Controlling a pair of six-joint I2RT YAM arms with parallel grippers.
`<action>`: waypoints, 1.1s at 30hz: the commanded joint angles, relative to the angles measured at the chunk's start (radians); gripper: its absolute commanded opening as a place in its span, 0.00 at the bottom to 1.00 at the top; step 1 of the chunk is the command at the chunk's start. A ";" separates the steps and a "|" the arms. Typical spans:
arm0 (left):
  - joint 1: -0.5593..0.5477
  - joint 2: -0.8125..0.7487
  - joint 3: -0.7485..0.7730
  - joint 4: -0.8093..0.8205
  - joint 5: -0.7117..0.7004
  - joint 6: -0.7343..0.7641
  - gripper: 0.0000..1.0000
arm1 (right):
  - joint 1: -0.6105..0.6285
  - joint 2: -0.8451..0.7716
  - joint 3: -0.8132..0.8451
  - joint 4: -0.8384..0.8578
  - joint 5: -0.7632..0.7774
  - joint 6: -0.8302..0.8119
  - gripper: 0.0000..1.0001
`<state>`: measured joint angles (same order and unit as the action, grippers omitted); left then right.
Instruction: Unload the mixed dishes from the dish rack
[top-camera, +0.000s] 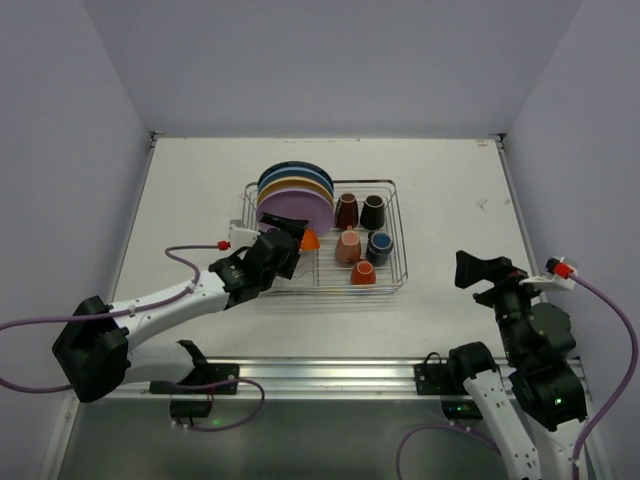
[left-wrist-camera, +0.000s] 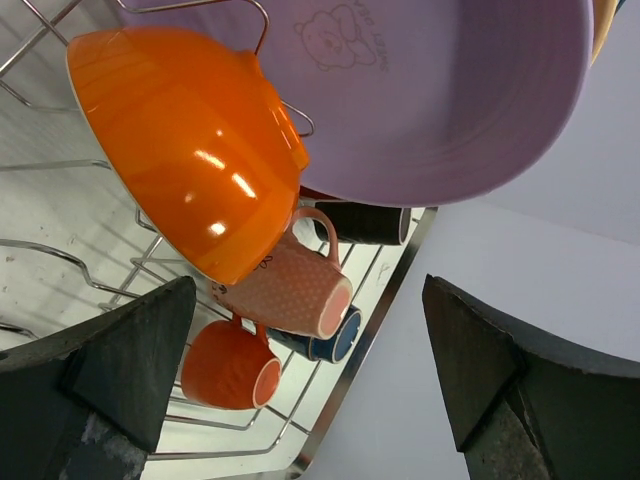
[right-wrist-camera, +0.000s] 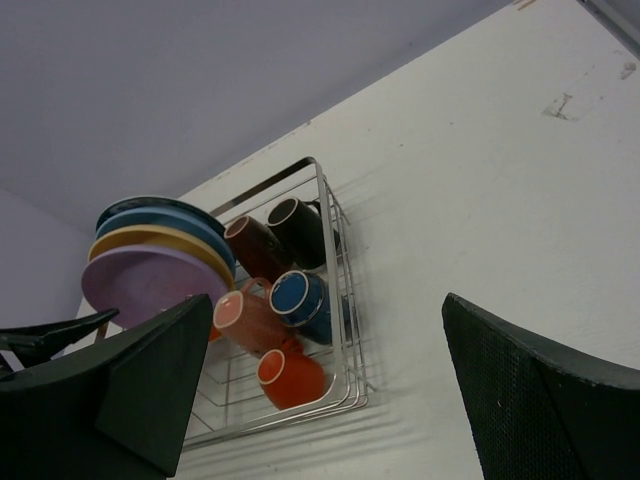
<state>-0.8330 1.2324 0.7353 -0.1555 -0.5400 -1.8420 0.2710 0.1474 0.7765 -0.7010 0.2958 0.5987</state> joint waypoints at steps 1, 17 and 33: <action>-0.011 0.010 0.029 0.024 -0.084 -0.065 1.00 | 0.004 -0.003 -0.005 0.049 -0.023 -0.004 0.99; -0.026 0.055 -0.111 0.310 -0.196 -0.037 1.00 | 0.005 -0.005 -0.028 0.067 -0.061 -0.005 0.99; -0.026 0.128 -0.183 0.553 -0.278 0.036 1.00 | 0.005 0.011 -0.034 0.081 -0.087 -0.010 0.99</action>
<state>-0.8539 1.3441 0.5583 0.3054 -0.7406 -1.8523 0.2741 0.1478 0.7460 -0.6643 0.2169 0.5991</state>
